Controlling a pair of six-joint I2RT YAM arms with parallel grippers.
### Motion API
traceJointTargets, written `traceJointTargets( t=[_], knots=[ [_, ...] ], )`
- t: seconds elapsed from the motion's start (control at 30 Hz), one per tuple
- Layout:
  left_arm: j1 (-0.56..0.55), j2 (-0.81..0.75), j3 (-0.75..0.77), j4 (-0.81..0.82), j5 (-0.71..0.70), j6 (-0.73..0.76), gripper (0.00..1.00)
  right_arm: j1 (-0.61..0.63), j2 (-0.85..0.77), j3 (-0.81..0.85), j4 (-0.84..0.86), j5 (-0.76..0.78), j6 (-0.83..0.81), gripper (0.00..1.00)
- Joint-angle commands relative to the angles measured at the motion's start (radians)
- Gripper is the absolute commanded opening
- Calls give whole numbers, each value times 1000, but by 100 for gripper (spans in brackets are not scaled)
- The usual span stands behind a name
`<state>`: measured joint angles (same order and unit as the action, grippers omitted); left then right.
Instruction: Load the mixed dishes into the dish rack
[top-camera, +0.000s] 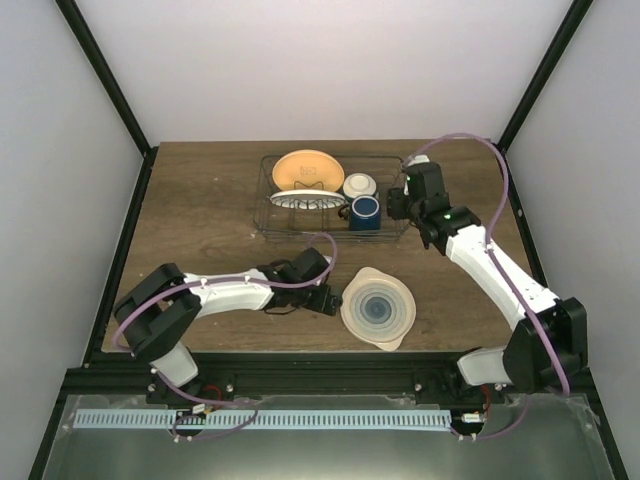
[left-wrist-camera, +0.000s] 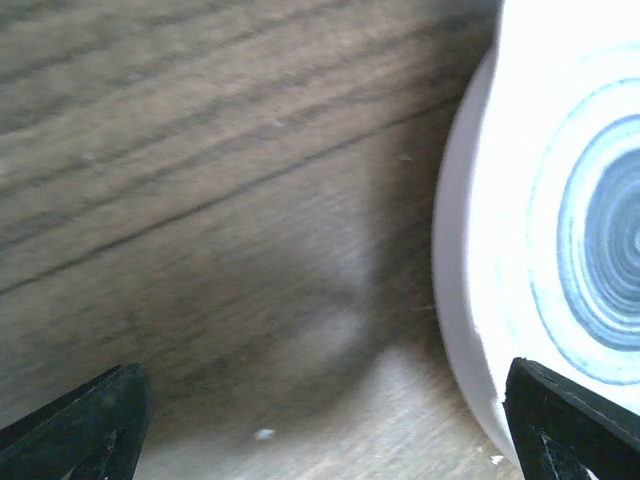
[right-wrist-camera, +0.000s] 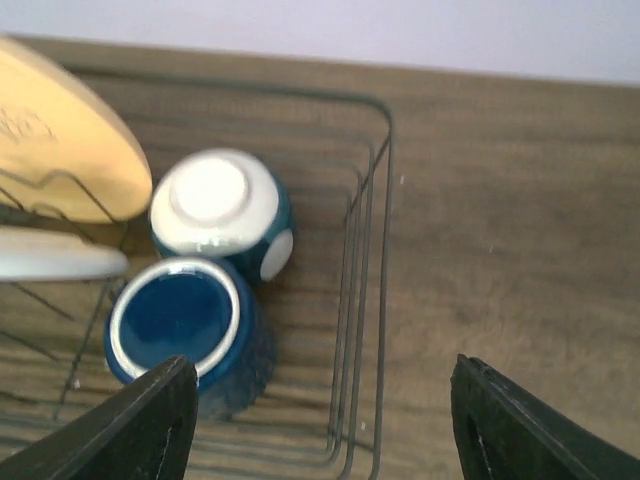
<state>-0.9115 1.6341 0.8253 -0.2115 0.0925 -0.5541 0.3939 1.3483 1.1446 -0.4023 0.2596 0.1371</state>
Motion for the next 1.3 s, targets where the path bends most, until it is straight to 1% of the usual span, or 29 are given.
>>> traceJointTargets(
  t=[0.0,0.2,0.43,0.57,0.7,0.77,0.83,0.97,1.17,1.27],
  knots=[
    [-63,34,58,-72,-53,-32,98,-16,-40,-70,-32,-23,75,71],
    [-119,71,101,-83,-72,-56,98,-30,-92,-141,-15,-17,86,70],
    [-144,143,141,-111,-93,-76,98,-33,-157,-179,-30,17,83,70],
    [-151,186,169,-161,-151,-86,94,-38,-195,-192,-34,27,73,70],
    [-154,215,173,-168,-159,-97,88,-42,-215,-195,-46,28,66,71],
    [-156,224,173,-169,-160,-100,82,-44,-220,-200,-50,26,66,71],
    [-156,230,172,-166,-160,-102,74,-43,-224,-208,-49,24,66,71],
    [-158,238,172,-164,-158,-104,52,-45,-226,-218,-51,21,64,71],
    [-159,248,166,-149,-145,-101,21,-49,-235,-219,-57,19,66,71],
    [-159,255,164,-132,-123,-91,10,-55,-239,-225,-56,4,64,71]
  ],
)
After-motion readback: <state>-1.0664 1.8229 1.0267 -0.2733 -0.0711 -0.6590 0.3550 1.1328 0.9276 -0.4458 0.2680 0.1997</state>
